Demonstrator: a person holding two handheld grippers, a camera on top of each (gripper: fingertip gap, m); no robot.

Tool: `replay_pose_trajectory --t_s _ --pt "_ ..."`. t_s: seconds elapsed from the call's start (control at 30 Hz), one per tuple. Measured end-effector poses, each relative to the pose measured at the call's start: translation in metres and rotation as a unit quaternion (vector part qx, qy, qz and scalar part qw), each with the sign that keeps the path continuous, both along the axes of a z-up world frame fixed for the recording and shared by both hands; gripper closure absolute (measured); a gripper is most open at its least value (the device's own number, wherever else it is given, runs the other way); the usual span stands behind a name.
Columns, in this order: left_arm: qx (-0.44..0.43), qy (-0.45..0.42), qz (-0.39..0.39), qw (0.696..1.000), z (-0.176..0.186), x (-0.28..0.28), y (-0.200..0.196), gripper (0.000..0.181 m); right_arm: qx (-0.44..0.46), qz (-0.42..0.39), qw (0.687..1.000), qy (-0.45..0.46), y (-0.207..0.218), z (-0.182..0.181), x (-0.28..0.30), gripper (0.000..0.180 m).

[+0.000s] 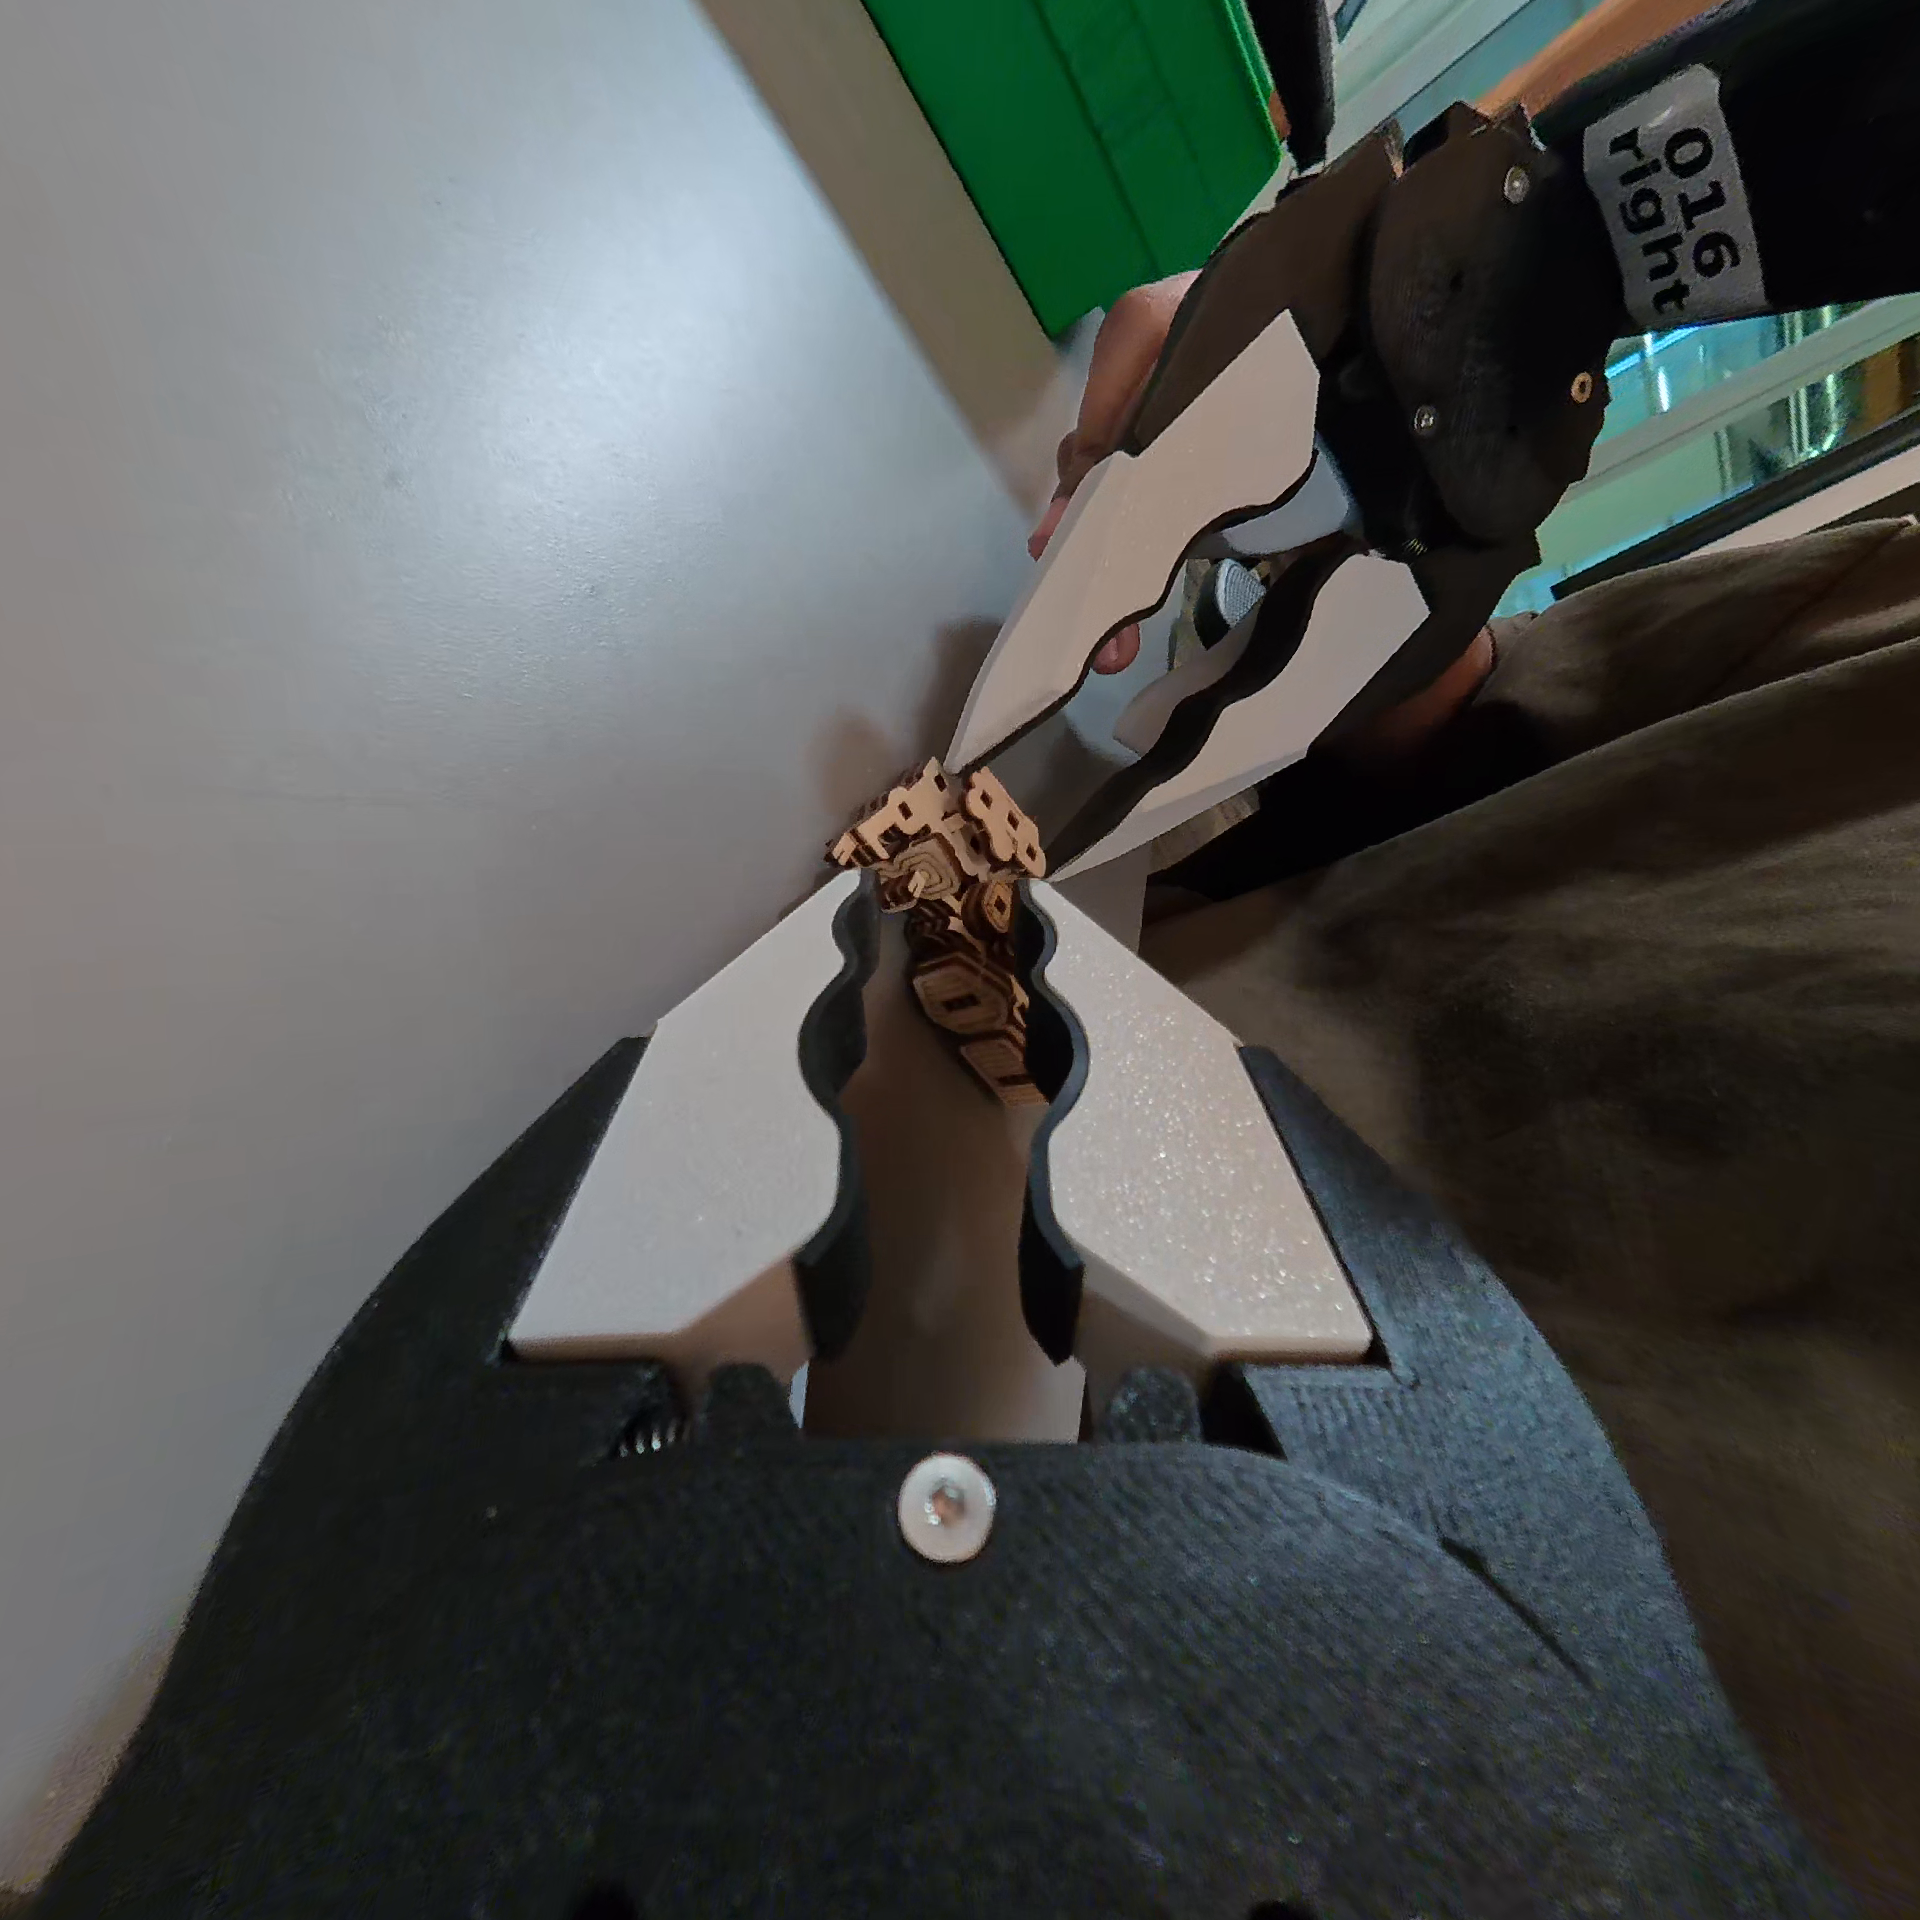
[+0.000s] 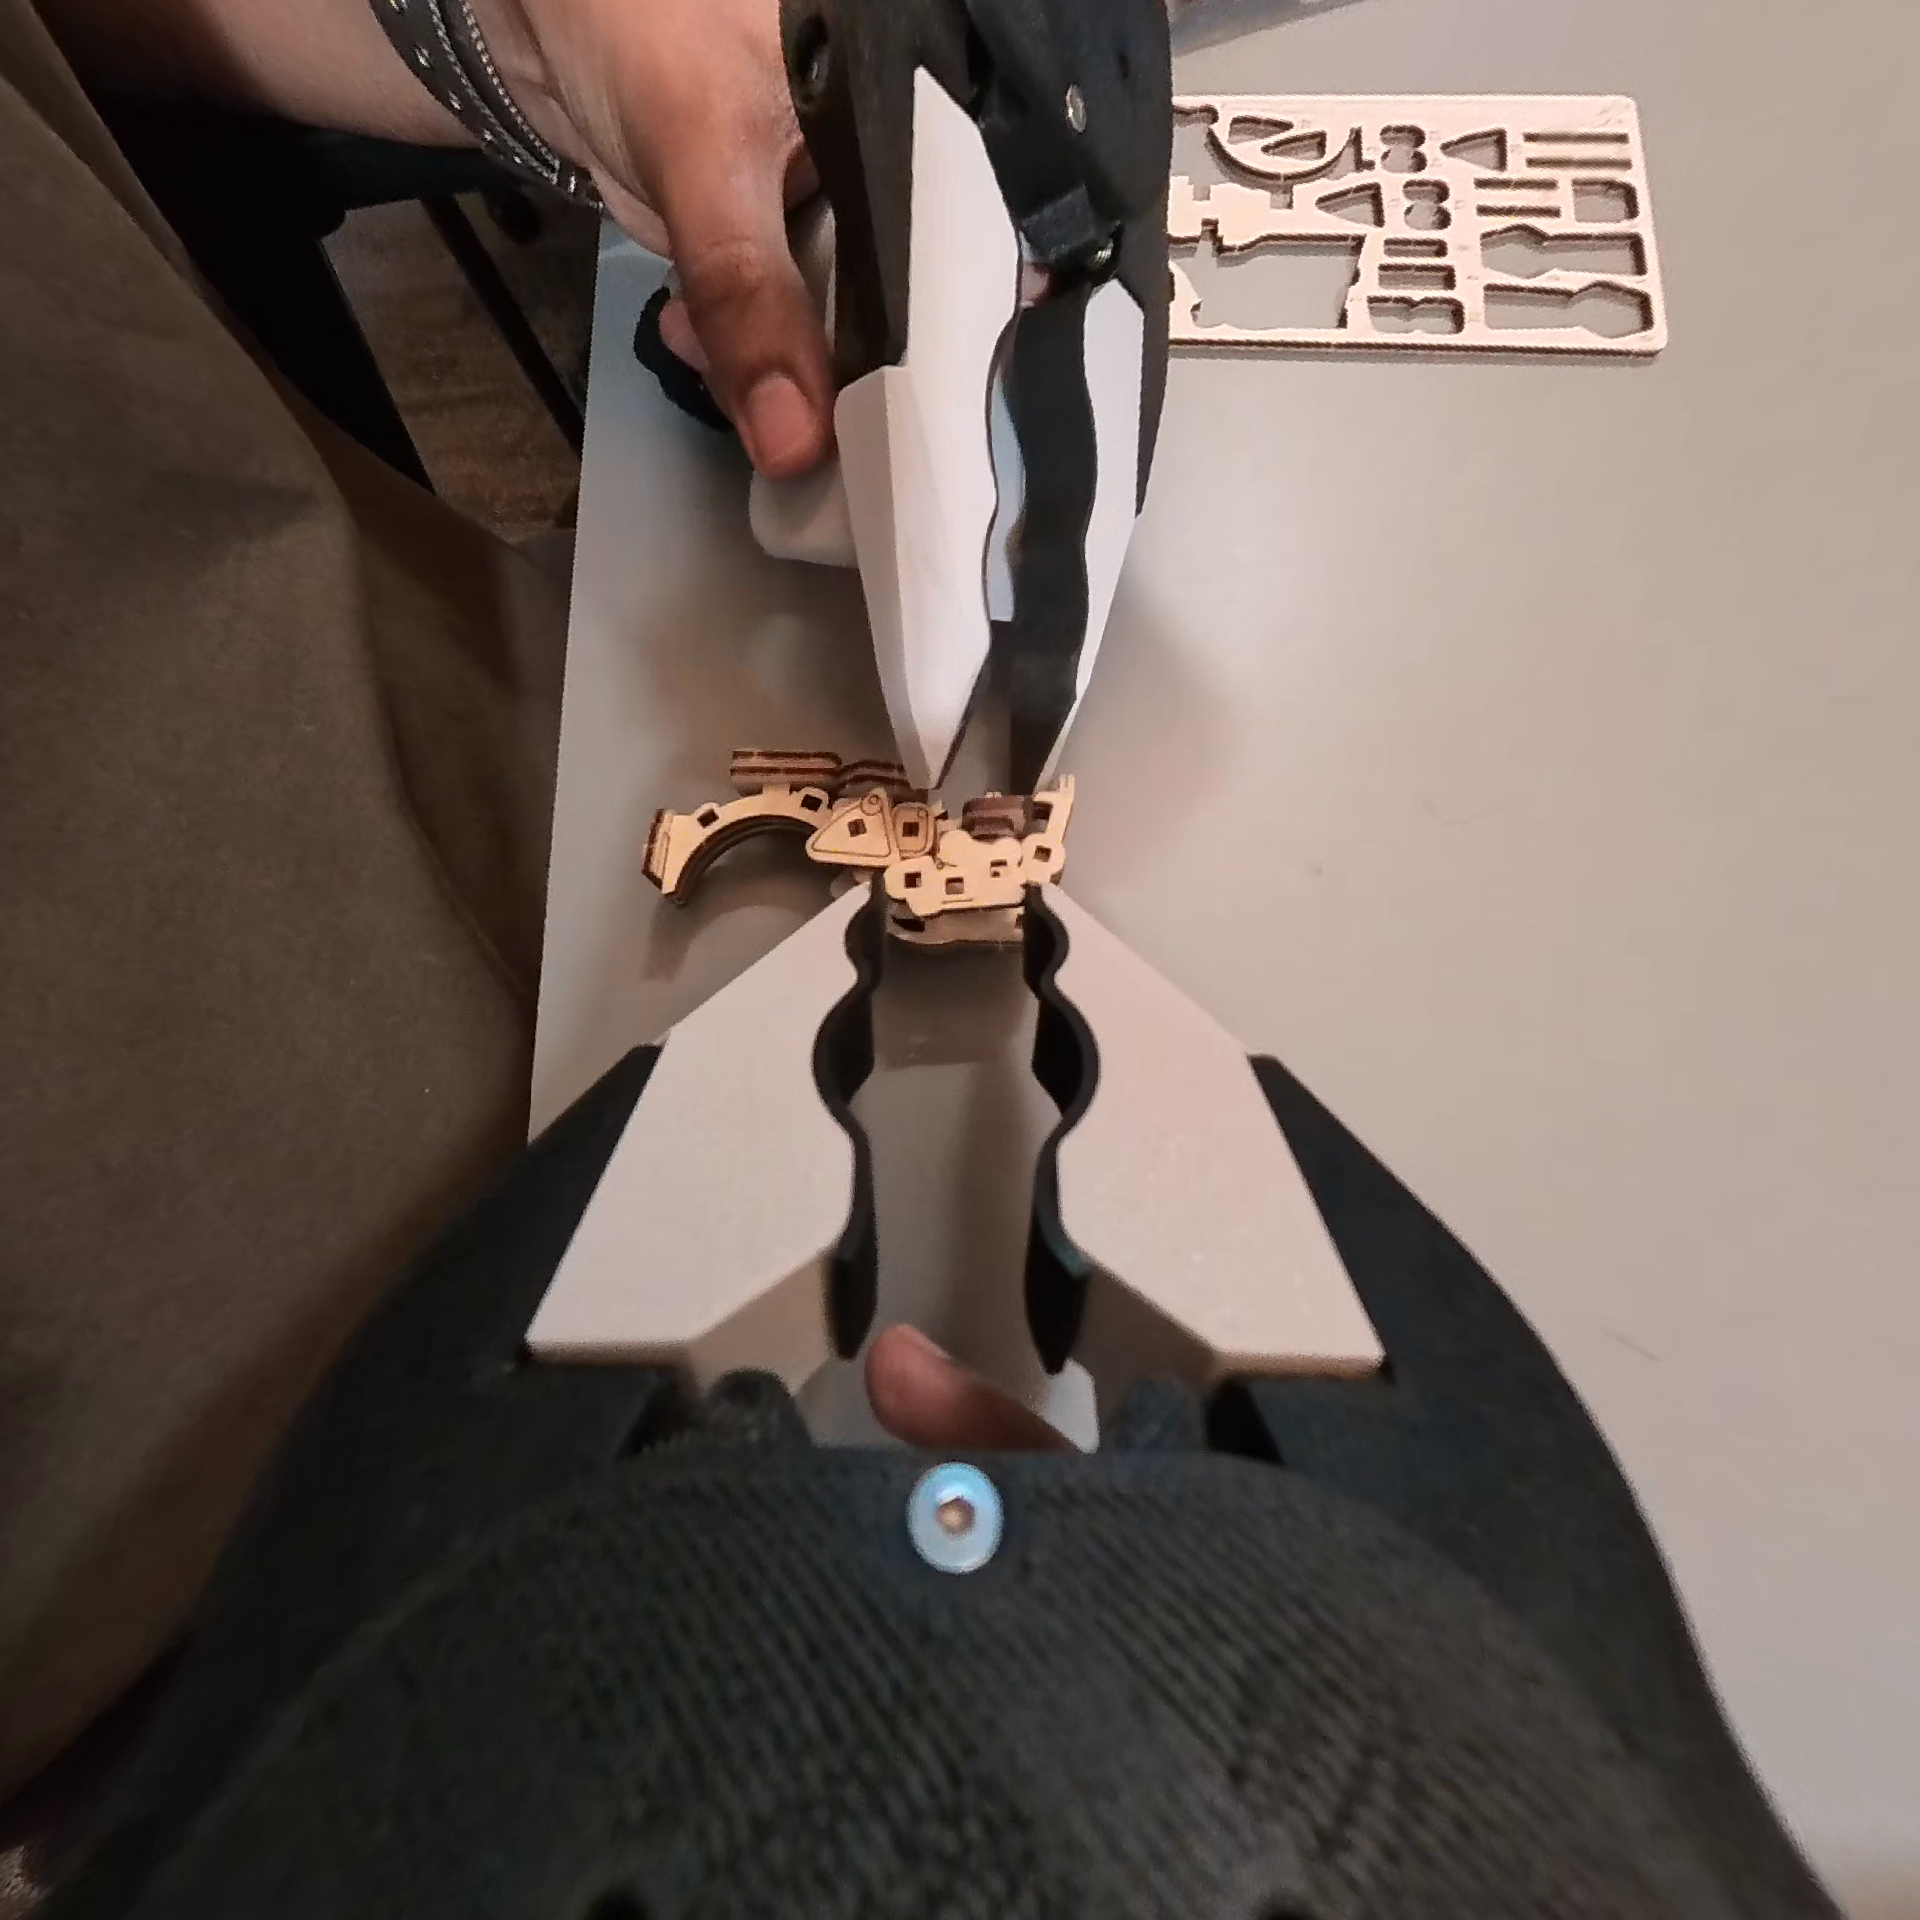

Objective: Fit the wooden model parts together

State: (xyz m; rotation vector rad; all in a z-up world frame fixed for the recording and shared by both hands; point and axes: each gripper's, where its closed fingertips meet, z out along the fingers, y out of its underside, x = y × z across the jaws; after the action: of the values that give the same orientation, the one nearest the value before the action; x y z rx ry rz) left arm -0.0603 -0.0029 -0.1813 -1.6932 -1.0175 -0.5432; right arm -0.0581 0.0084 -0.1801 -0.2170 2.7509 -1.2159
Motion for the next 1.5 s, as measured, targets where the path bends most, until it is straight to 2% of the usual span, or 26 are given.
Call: replay_pose_trajectory --t_s 0.9,1.1,1.23,1.33,1.5 --pt "-0.020 0.007 -0.002 1.000 -0.005 0.001 0.001 0.163 -0.002 -0.023 1.000 0.010 -0.002 0.000 0.003 0.154" --pt "-0.022 0.007 -0.002 1.000 -0.005 0.001 0.001 0.164 -0.012 -0.056 0.998 0.015 -0.001 0.004 -0.002 0.154" --pt "-0.022 0.007 -0.003 1.000 -0.005 0.001 0.001 0.164 -0.040 -0.094 0.994 -0.022 -0.001 0.014 -0.002 0.154" --pt "-0.019 0.006 -0.003 1.000 -0.005 0.001 0.001 0.165 -0.042 -0.115 0.991 -0.050 0.002 0.007 0.001 0.154" --pt "-0.022 0.006 -0.005 1.000 -0.006 0.001 0.002 0.165 -0.031 -0.107 0.994 -0.011 0.004 -0.001 0.002 0.154"
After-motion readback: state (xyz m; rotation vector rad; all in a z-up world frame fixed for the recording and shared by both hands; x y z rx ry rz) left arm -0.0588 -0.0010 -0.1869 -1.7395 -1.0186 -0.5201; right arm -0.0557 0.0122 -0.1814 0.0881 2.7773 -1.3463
